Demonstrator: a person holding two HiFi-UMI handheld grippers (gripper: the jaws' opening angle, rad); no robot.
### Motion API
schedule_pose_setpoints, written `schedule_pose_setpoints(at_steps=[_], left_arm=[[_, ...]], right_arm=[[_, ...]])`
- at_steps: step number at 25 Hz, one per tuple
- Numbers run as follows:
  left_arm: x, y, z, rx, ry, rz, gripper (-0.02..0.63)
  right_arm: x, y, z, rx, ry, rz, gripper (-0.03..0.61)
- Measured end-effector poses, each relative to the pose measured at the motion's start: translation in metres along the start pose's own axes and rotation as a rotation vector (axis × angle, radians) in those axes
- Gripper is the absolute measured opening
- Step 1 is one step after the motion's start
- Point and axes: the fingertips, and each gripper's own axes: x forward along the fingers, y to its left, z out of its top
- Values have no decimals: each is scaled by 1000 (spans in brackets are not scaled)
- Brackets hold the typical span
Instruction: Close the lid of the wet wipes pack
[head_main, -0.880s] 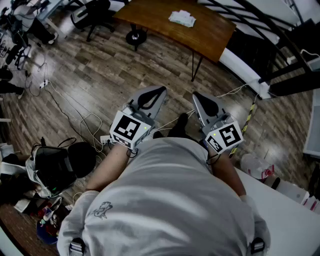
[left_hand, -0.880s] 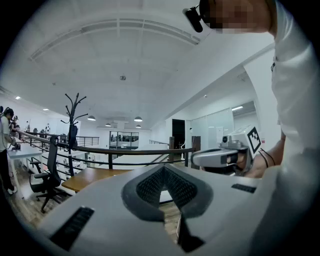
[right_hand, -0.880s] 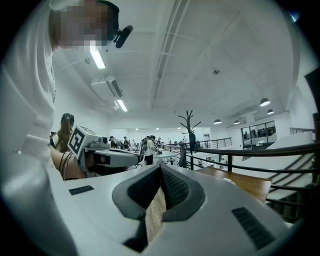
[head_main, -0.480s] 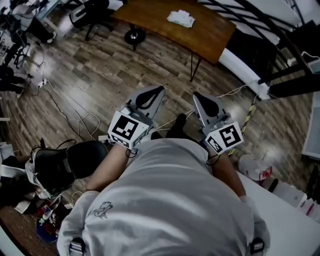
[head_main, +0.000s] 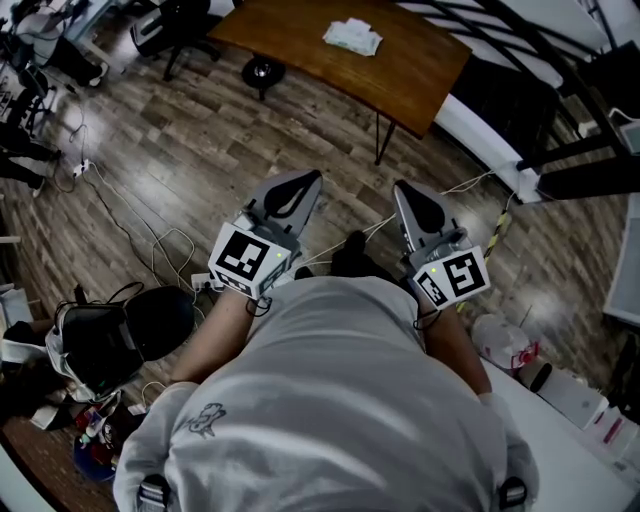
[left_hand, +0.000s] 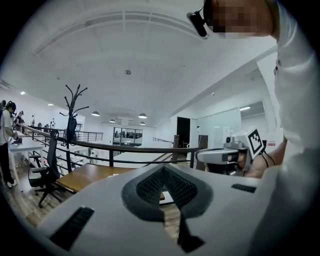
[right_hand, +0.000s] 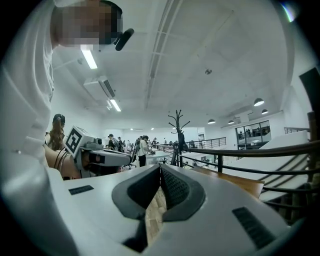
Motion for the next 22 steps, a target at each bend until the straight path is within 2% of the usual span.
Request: schedule_pose_setpoints(at_steps=[12,22], left_arm=[[129,11,33,-2,-27,10,12],[160,41,33,-3,0,11,12]], right_arm=[[17,-128,14,-16,-3,44,34],[51,-160,10,25,12,55,34]])
